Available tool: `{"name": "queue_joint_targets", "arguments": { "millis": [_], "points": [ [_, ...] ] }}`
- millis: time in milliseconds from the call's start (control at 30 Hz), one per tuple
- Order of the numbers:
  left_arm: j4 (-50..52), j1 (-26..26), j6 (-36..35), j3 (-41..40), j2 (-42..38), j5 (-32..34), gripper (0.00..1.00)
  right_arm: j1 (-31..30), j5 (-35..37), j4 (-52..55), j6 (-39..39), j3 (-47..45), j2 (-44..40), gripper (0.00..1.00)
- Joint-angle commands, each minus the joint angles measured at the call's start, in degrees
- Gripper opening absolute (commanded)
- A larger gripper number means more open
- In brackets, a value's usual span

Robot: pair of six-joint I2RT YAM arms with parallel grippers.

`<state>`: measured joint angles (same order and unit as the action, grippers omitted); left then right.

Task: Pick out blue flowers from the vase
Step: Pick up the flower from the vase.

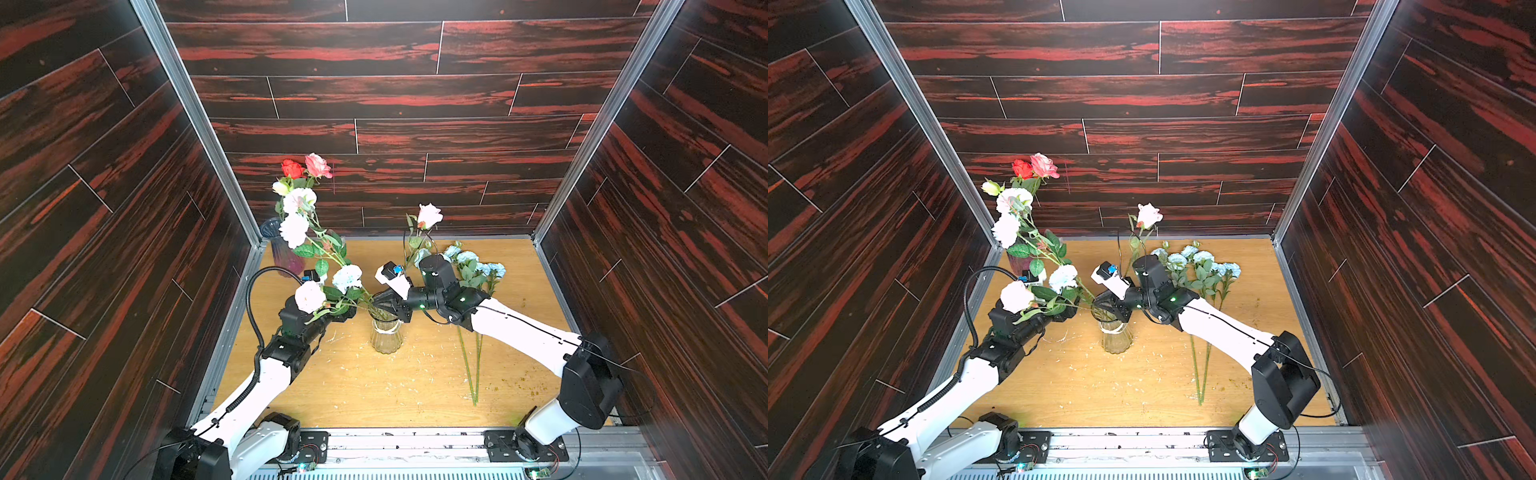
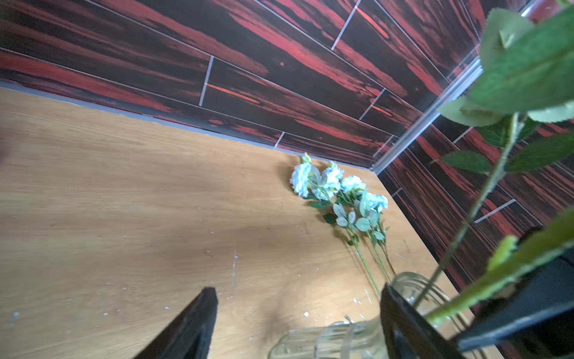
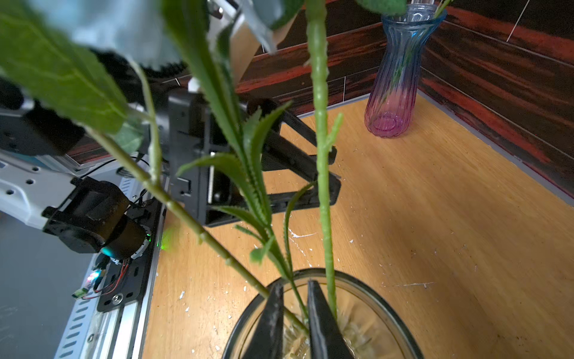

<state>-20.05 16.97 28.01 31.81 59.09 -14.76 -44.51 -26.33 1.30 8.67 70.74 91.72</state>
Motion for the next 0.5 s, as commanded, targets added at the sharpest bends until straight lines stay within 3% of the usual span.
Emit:
{"name": "queue_joint_targets", "arguments": {
  "millis": [0,467],
  "points": [
    [2.6,0.6,0.8,2.2,-0.2,-3.5,0.84,0.0,-1.0,1.4,0.7,0.1,0.0,0.19],
    [6.0,2.3,3.8,7.4,1.0,-2.2,0.84,0.0,-0.9,5.6,2.8,1.4,0.5,0.23]
  ]
}}
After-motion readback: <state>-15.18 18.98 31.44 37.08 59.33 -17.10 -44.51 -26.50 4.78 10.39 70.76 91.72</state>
